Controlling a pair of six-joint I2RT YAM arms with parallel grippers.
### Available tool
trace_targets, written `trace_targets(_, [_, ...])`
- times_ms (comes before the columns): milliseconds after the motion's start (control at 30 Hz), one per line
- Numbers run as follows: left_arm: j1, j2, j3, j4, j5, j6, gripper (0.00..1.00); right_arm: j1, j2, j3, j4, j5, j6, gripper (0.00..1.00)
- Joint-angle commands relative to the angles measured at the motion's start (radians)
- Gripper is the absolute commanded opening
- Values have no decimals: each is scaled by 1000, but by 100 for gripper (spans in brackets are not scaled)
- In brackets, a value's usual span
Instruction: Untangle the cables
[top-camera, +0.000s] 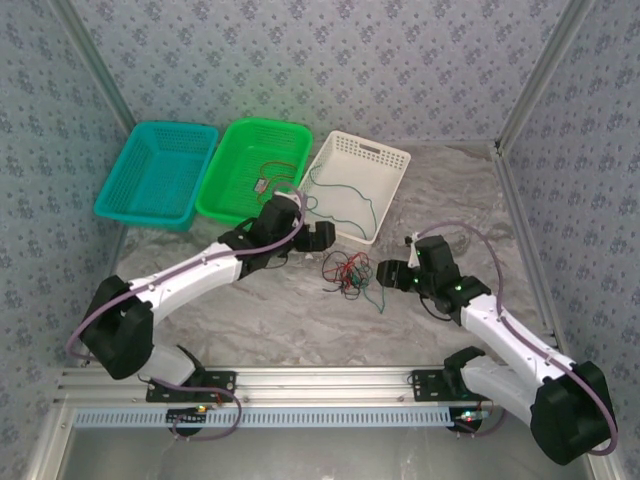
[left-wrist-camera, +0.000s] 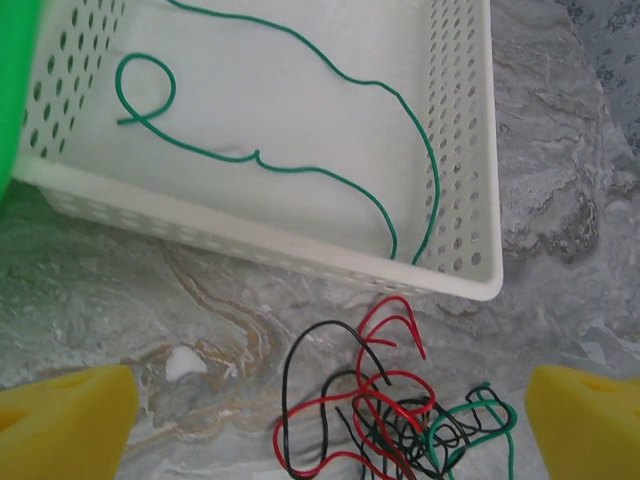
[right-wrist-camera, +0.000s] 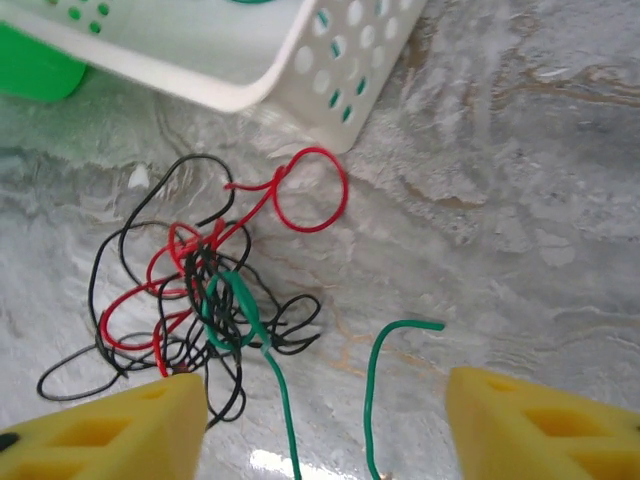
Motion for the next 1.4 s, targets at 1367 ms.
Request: trace_targets(1367, [-124, 208, 68, -115, 67, -136, 99, -37, 270, -95, 441, -249, -133, 25])
